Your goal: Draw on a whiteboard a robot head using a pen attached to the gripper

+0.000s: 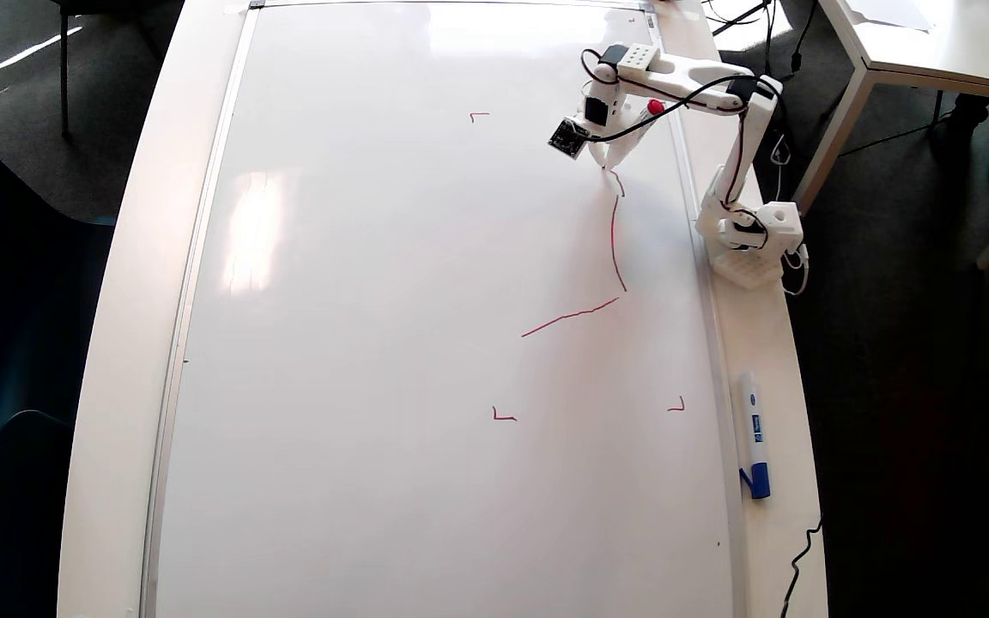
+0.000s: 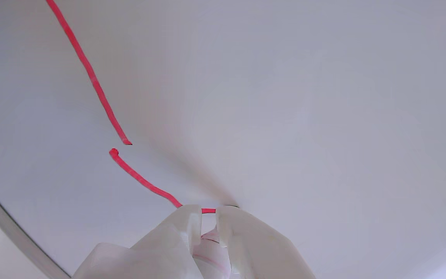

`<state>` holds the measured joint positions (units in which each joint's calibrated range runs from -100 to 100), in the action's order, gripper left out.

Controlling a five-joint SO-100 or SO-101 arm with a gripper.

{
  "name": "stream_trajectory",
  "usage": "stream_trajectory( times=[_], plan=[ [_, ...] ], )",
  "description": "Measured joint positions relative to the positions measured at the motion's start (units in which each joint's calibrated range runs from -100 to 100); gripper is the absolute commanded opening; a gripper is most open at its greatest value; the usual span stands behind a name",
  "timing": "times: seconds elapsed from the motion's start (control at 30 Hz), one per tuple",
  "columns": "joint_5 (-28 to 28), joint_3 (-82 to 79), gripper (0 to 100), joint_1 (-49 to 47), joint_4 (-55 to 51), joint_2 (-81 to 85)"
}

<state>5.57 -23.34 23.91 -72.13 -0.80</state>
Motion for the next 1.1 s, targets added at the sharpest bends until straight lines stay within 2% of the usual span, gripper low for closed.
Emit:
stream_trajectory(
  times=[0.27,0.6,1.1],
  plan=[
    [0.0,3.11,1,-3.17,4.56,-3.47],
    [0.0,7.58,1,-4.15,4.56,-8.3],
    [1.32,16.72,1,-13.65,4.73,-13.3]
  ],
)
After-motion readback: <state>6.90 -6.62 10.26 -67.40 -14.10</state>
